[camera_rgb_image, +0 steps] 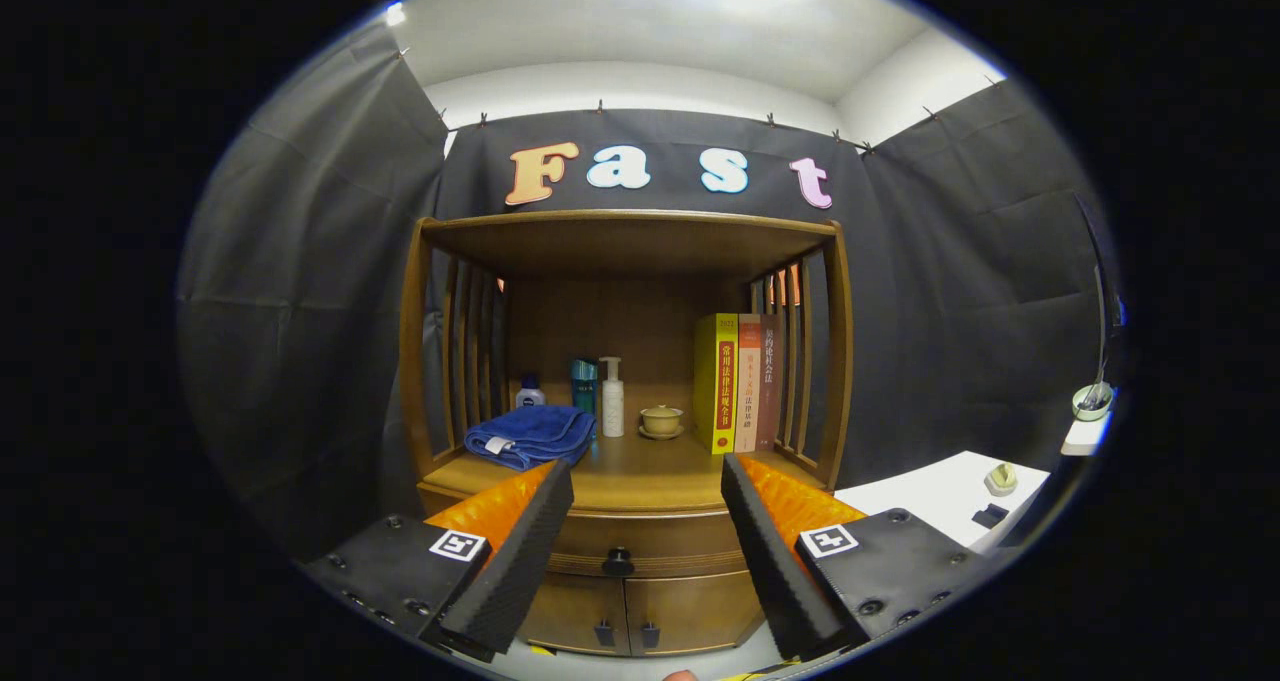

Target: Pull open the drawer, take out the items inside it, and place them on the countertop above the cabinet.

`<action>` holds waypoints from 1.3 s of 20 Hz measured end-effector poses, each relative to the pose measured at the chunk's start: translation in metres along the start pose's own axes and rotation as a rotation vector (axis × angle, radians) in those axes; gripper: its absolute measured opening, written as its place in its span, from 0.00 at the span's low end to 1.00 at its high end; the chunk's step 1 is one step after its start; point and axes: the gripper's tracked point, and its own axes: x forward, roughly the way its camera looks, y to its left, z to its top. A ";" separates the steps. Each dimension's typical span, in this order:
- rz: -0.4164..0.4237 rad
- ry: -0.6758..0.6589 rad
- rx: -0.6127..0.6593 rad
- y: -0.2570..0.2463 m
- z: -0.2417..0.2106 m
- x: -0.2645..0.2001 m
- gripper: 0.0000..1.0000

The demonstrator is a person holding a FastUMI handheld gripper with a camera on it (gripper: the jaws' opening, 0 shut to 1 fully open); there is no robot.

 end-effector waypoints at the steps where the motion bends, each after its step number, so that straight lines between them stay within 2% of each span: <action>1: 0.001 0.002 0.000 0.000 -0.001 0.001 0.98; 10: 0.012 0.053 0.009 0.002 -0.029 0.010 0.98; 23: 0.038 0.318 -0.008 0.018 -0.181 0.072 0.99; 26: 0.047 0.361 0.003 0.025 -0.204 0.088 0.99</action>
